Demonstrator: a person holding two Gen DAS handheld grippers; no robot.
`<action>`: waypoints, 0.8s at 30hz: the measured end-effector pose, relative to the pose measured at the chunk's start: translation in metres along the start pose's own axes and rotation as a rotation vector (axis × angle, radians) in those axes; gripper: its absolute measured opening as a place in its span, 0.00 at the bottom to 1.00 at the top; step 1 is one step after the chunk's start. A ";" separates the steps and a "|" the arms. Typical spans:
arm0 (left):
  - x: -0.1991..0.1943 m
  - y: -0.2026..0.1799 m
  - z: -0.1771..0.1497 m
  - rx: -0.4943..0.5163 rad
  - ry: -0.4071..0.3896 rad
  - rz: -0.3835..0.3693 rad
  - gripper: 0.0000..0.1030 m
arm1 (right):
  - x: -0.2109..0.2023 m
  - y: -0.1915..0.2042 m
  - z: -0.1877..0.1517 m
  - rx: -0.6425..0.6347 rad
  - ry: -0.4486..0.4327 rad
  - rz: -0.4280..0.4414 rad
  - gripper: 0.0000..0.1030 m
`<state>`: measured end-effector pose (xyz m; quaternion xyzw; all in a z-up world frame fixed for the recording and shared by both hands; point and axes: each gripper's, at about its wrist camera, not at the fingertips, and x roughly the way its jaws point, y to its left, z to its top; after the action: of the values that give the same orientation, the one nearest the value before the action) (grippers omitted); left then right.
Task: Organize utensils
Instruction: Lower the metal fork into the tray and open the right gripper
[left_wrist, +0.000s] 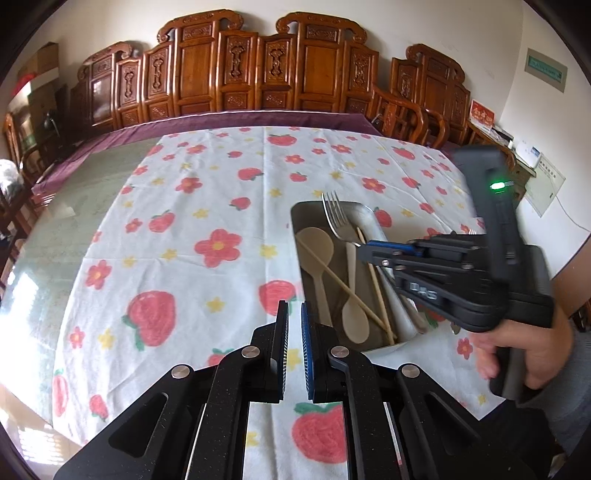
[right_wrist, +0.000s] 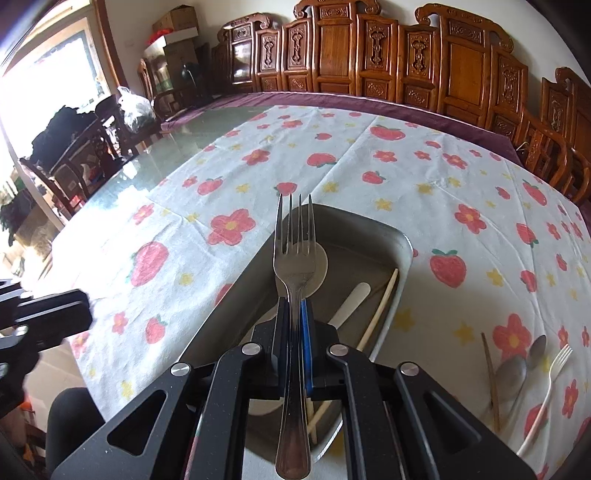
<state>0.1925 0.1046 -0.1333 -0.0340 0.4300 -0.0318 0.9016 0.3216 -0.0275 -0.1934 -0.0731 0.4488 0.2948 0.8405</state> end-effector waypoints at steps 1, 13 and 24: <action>-0.002 0.002 0.000 -0.002 -0.003 0.002 0.06 | 0.005 0.000 0.001 0.000 0.006 -0.007 0.08; -0.003 0.008 -0.004 -0.004 -0.003 0.006 0.06 | 0.037 0.005 -0.012 -0.027 0.086 -0.040 0.08; -0.004 -0.004 -0.006 0.009 0.000 0.010 0.06 | 0.003 -0.008 -0.012 -0.019 0.018 -0.019 0.09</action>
<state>0.1850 0.1011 -0.1334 -0.0280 0.4301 -0.0293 0.9019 0.3186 -0.0372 -0.2036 -0.0880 0.4525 0.2904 0.8385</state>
